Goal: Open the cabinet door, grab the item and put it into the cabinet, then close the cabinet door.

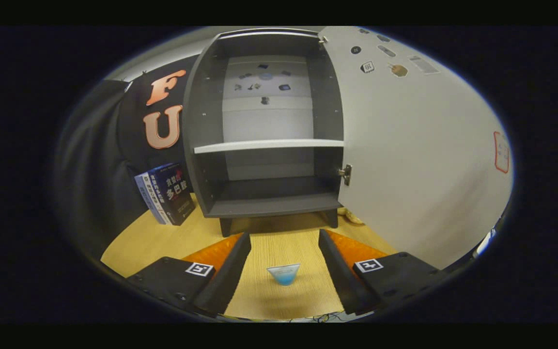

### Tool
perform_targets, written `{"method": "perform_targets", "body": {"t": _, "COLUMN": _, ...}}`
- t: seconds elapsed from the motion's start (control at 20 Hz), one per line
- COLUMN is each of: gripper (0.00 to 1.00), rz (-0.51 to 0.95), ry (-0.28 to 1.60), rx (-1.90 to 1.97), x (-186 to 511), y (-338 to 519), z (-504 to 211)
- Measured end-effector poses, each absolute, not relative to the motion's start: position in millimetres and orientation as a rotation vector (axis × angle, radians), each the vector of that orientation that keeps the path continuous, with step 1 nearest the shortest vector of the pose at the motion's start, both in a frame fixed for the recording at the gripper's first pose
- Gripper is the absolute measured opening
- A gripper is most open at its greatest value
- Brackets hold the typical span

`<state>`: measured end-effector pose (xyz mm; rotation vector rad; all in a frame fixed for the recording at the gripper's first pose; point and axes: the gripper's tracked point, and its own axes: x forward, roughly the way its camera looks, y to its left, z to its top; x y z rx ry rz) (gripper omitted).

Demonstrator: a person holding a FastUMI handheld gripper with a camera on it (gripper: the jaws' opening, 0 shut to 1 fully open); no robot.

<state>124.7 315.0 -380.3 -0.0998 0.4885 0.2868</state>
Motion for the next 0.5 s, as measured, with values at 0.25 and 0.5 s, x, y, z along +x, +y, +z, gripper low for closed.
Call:
{"method": "perform_targets", "body": {"t": 0.25, "gripper": 0.93, "rz": 0.302, "ry": 0.579, "rx": -0.138, "x": 121, "y": 311, "z": -439}}
{"method": "perform_targets", "body": {"t": 0.5, "gripper": 0.94, "rz": 0.311, "ry": 0.650, "rx": -0.149, "x": 123, "y": 304, "z": -477}}
